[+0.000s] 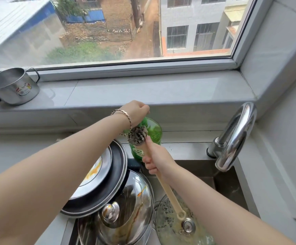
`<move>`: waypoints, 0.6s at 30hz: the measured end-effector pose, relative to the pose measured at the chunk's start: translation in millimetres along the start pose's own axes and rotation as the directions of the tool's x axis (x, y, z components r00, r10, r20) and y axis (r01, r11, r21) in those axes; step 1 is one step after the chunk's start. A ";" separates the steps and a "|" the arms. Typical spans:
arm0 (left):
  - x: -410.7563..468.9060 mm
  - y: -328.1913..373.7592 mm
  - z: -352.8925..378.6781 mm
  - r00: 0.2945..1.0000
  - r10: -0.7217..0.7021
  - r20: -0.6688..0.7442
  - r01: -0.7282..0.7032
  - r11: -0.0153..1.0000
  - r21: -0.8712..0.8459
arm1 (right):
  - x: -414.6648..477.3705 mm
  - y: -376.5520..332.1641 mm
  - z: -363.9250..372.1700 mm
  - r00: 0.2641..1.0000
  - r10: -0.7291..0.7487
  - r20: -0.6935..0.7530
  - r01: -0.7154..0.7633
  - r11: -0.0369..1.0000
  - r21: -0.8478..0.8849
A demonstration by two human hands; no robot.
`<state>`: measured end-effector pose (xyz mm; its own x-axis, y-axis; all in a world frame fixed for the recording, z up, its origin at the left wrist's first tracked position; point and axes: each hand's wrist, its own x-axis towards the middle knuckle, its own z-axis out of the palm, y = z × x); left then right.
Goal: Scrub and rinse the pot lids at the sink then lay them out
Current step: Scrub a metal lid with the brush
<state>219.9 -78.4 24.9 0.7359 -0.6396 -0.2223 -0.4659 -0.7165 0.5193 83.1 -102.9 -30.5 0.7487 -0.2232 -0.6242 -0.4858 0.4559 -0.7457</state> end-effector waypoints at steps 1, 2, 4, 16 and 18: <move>-1.2 0.3 1.7 0.999 0.010 -0.043 -0.010 1.000 0.002 | 1.1 -0.3 -0.5 1.000 0.004 -0.002 -0.004 1.000 0.014; -2.8 0.4 4.0 0.996 0.012 -0.084 -0.012 1.000 -0.001 | 2.4 -0.5 -0.9 1.000 0.008 -0.002 -0.008 0.999 0.034; -5.0 -0.9 7.5 0.992 0.015 -0.126 -0.014 1.000 0.007 | 3.4 -0.1 -1.4 1.000 0.013 0.006 -0.014 0.996 0.082; -20.0 2.5 3.8 0.984 0.027 -0.178 -0.024 1.000 0.019 | -21.8 15.5 -11.7 0.998 -0.068 -0.006 0.066 0.982 -0.177; -40.4 -3.6 9.5 0.940 -0.065 -0.335 -0.035 0.958 -0.285 | -33.3 28.5 -19.3 0.992 -0.127 -0.005 0.116 0.928 -0.354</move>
<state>187.2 -52.5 24.1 0.8867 -0.4611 0.0337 -0.3320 -0.5844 0.7405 35.6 -99.1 -35.5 0.8017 -0.2837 -0.5260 -0.5234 0.0918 -0.8472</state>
